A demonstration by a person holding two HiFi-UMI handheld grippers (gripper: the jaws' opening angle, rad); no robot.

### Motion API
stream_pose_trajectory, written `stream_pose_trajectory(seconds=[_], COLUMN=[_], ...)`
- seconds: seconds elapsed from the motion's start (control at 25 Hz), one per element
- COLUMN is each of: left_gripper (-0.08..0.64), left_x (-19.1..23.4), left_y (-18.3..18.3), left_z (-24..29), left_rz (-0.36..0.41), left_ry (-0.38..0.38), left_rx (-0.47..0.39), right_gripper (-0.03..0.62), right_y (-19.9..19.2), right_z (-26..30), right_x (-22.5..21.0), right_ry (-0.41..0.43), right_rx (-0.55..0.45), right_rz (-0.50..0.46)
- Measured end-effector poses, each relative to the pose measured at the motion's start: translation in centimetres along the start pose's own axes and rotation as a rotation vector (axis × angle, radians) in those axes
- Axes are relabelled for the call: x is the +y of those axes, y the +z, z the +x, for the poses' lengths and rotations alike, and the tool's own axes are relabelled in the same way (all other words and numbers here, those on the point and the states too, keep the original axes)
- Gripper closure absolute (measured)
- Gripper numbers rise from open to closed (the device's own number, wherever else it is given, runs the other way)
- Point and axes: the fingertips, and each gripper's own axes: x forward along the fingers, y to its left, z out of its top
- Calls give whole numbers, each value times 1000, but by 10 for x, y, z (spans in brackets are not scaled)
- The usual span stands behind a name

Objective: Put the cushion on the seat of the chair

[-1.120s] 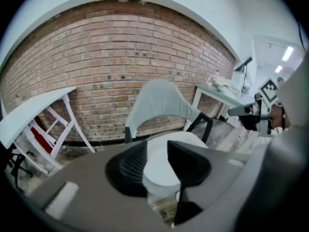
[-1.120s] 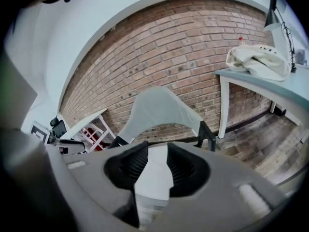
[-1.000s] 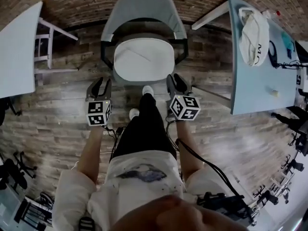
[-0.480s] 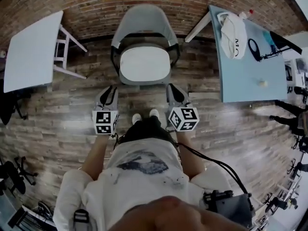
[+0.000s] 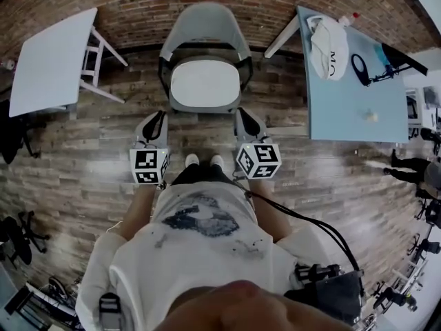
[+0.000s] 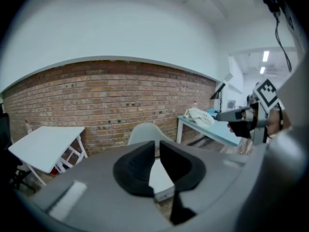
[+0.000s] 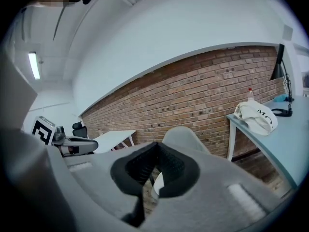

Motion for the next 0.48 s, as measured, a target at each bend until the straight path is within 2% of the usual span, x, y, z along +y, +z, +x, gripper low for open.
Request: stream_pose_trajectory(seconds=[0.24, 0.48], left_gripper=[568, 568], left_x=[-21, -38], left_y=[0, 4], left_z=[-5, 8], left_rz=[-20, -31], left_ry=[9, 6], left_rx=[19, 24], right_gripper=[592, 594], right_y=[0, 8], right_z=[-7, -12], right_x=[-11, -29], right_ry=[20, 13], right_rx=[4, 3], right_rz=[-2, -24])
